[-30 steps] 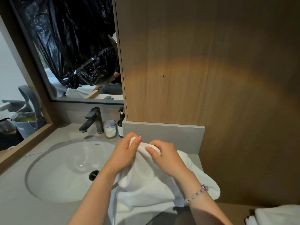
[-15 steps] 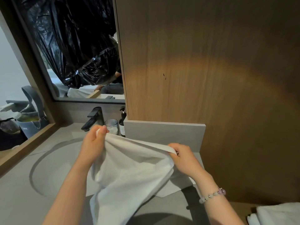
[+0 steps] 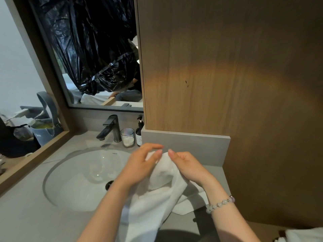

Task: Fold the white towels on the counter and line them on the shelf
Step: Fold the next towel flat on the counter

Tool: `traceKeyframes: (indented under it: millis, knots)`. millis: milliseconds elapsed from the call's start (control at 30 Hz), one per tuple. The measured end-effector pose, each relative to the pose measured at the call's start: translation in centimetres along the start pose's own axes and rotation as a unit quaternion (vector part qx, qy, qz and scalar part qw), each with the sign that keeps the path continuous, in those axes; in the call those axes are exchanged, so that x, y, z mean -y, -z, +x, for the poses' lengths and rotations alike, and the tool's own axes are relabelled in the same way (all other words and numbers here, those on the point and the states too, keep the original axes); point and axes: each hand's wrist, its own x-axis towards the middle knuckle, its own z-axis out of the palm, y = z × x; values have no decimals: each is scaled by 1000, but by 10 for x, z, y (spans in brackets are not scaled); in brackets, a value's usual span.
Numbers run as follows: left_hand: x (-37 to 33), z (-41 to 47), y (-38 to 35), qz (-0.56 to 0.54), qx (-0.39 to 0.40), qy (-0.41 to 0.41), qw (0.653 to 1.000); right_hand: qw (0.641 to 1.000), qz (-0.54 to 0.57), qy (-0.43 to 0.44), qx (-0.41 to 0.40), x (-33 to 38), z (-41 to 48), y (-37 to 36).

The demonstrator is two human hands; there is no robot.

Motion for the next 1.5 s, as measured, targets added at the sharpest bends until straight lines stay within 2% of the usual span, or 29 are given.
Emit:
traceKeyframes:
  millis: [67,267,467,667,767,900,1033,1133,1233,1300,1367,1433,1500]
  knots:
    - [-8,-3,-14,-49,48,1,998,1000,16,5,-2,3,3,-4]
    - [-3,-1,-20,24,-1,20,1000,998,20,0,-62,-7,0,-2]
    - [-6,0,-22,-48,-62,73,994,981,-164,1,-106,-11,-4,6]
    - [-7,3,-26,-32,-105,107,988,938,-326,-40,-109,-4,-9,5]
    - [-15,8,-19,-39,-134,106,984,909,-383,-36,-161,-1,-11,5]
    - [-34,18,-1,-74,-173,103,977,905,-342,4,-253,15,-11,7]
    - [-43,27,13,-111,-189,97,971,898,-352,6,-266,24,-5,11]
    - [-44,28,23,-135,-209,95,964,902,-334,-24,-273,20,-10,14]
    - [-45,28,30,-136,-211,105,962,931,-252,-24,-264,16,-13,11]
    - [-45,26,32,-119,-196,118,966,953,-140,-21,-270,16,-11,9]
    - [-38,23,34,-81,-178,122,973,955,-64,-4,-288,15,-9,11]
    - [-32,22,34,-38,-167,109,979,953,-43,28,-297,13,-9,14]
    - [-31,21,28,8,-147,59,987,955,-41,56,-288,13,-7,13]
